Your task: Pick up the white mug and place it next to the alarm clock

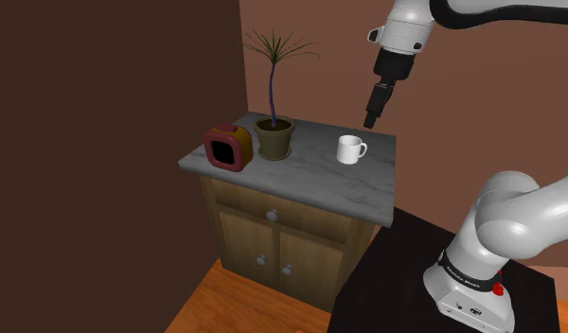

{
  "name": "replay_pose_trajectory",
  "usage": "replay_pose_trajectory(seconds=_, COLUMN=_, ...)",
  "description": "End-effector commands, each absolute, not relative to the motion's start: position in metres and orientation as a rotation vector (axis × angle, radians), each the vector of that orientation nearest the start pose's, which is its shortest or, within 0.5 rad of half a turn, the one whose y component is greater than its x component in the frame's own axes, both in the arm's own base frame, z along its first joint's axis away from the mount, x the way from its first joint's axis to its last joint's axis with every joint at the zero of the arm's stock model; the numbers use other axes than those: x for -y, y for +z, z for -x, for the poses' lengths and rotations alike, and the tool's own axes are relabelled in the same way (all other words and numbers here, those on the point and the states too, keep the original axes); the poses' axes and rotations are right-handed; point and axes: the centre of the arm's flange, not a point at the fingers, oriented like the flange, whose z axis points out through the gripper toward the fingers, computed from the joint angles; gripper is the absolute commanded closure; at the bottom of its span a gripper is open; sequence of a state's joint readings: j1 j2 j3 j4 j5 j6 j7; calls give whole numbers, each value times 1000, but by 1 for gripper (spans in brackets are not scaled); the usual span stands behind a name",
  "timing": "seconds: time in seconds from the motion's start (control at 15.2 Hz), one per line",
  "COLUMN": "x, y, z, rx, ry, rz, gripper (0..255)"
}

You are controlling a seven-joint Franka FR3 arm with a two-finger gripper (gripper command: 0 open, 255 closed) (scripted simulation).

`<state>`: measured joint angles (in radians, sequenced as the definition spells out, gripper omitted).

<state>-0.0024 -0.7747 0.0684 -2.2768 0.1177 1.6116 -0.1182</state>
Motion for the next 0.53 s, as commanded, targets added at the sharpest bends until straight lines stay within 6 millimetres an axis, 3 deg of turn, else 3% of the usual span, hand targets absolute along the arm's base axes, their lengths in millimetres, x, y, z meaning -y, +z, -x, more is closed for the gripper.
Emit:
replay_pose_trajectory(seconds=0.0, x=-41, y=628, z=-313, rx=259, ry=-170, rz=3060, gripper=0)
replay_pose_trajectory(seconds=0.46, x=20, y=573, z=-355, rx=285, ry=-139, rz=3078, gripper=0)
